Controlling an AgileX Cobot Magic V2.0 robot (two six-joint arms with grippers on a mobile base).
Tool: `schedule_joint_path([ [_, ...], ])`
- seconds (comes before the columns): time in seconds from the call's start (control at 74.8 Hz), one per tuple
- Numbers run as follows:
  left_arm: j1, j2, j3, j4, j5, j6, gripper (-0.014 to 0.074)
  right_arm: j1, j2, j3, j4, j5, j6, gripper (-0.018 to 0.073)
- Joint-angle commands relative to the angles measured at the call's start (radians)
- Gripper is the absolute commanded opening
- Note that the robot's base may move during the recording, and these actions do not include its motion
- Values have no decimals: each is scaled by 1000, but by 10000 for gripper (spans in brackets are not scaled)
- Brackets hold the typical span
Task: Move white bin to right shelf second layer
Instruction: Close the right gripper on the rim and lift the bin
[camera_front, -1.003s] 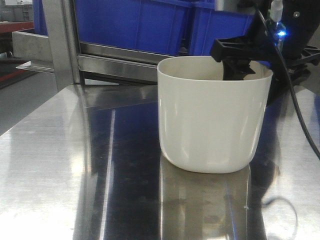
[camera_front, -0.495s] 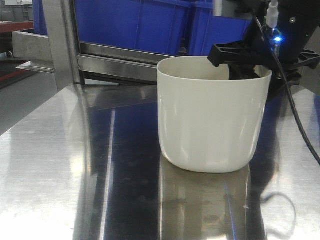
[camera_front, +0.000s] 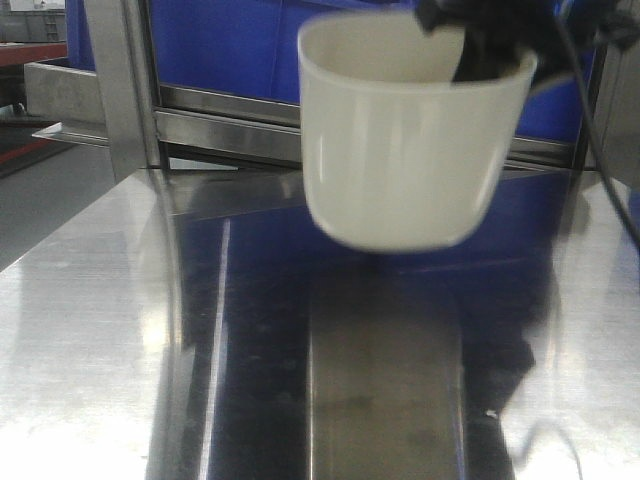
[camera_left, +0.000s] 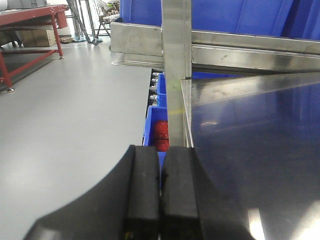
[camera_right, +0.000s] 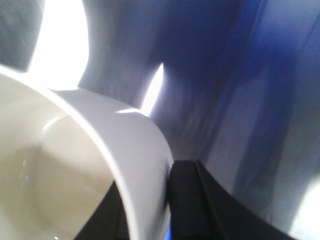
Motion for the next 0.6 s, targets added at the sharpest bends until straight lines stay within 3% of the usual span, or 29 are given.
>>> schedule_joint_path([
  [0.0,-6,-14,37,0,-87,-5,85,-1,-117,-30,-1,-148,-6,56],
  [0.321,-6,-14,37,0,-87,-5,85,-35,-388,94,-49,-342,-6,56],
  [0.588,-6,-14,37,0,-87,-5,85,-198,-637,274,-49,-337,-6,56],
])
